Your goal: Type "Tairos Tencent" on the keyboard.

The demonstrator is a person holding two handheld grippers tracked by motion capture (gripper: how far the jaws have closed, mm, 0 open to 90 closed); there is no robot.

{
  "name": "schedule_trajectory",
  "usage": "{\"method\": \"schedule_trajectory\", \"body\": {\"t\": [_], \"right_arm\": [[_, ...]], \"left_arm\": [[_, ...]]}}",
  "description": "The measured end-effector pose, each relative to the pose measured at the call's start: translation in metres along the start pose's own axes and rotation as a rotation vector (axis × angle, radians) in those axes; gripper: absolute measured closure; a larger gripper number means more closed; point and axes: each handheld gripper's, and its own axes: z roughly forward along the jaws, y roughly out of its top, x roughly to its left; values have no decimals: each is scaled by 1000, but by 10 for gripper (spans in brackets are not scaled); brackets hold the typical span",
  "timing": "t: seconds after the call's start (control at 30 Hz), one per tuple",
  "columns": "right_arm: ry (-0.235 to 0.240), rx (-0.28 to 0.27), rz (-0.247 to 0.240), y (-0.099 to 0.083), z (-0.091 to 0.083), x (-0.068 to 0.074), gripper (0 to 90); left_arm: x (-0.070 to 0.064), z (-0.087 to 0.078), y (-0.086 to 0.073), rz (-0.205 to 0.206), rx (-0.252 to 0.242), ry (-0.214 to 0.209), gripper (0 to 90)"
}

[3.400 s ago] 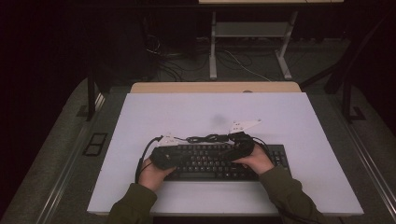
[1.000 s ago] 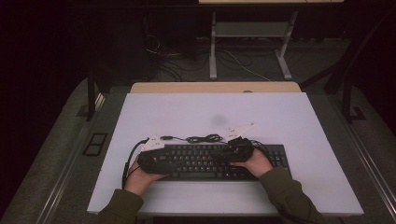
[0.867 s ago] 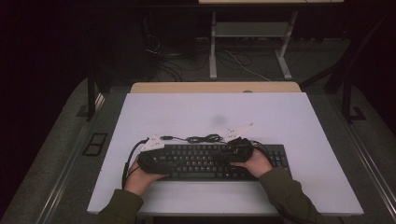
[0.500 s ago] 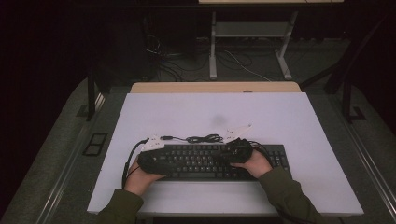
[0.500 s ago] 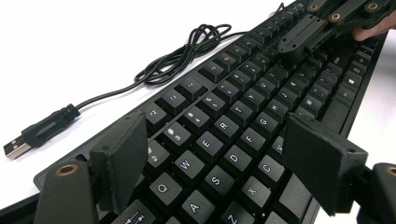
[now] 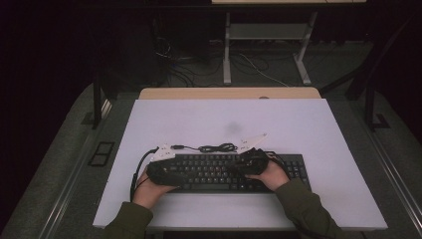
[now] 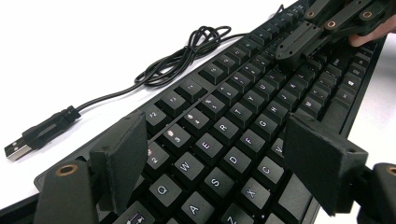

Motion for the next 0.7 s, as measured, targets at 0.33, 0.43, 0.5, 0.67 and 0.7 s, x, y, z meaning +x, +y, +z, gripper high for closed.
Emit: {"method": "schedule_trajectory", "body": {"t": [0.33, 0.43, 0.5, 0.67, 0.7], "right_arm": [[2, -1, -2, 0, 0, 0, 896], [-1, -4, -4, 1, 0, 0, 896], [-2, -4, -5, 1, -1, 0, 896], [-4, -20, 0, 2, -3, 0, 895], [-1, -25, -1, 2, -4, -1, 895]], "left_arm": [[0, -1, 1, 3, -2, 2, 216], [0, -1, 1, 3, -6, 3, 216], [0, -2, 1, 2, -7, 3, 217], [0, -2, 1, 3, -7, 4, 216], [0, -2, 1, 5, -7, 5, 217]]}}
